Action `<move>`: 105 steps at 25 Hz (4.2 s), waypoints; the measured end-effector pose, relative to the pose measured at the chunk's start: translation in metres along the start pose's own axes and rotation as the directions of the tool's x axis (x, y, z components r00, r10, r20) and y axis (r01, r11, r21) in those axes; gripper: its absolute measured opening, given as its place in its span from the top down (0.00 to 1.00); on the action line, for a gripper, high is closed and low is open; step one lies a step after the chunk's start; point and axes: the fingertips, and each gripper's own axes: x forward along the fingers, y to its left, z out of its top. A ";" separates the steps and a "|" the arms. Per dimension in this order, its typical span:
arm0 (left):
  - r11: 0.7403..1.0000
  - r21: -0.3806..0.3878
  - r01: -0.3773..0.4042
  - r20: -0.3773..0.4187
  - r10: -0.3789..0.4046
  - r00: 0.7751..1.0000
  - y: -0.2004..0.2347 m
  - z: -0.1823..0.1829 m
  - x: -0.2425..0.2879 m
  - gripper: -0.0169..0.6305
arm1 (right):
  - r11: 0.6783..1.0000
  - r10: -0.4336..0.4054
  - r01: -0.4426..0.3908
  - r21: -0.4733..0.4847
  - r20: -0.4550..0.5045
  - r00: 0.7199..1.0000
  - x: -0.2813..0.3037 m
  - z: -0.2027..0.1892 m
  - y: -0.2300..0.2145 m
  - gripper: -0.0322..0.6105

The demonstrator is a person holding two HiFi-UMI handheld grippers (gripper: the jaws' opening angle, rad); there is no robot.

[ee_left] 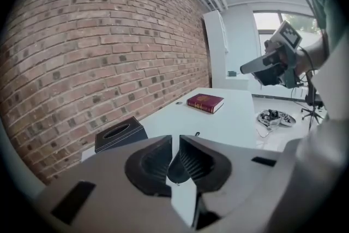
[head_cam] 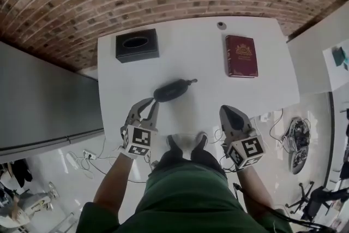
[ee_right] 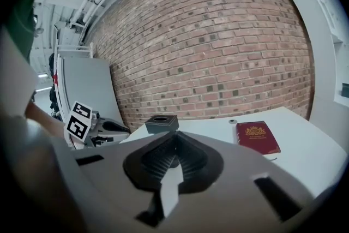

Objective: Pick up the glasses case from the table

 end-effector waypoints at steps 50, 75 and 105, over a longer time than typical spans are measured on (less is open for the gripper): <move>0.848 0.416 0.327 -0.595 -0.018 0.803 -0.052 -0.109 0.161 0.48 | 0.985 -0.139 0.139 0.103 -0.005 0.990 -0.061 -0.019 -0.068 0.95; 0.975 0.140 0.173 -0.311 -0.123 0.943 -0.072 -0.036 0.072 0.50 | 0.998 -0.065 0.065 0.021 0.007 0.998 -0.051 -0.012 -0.053 0.95; 0.968 -0.212 0.133 0.172 -0.097 0.980 -0.088 0.100 -0.056 0.50 | 0.996 0.006 0.007 -0.087 0.144 0.990 -0.067 0.049 -0.026 0.95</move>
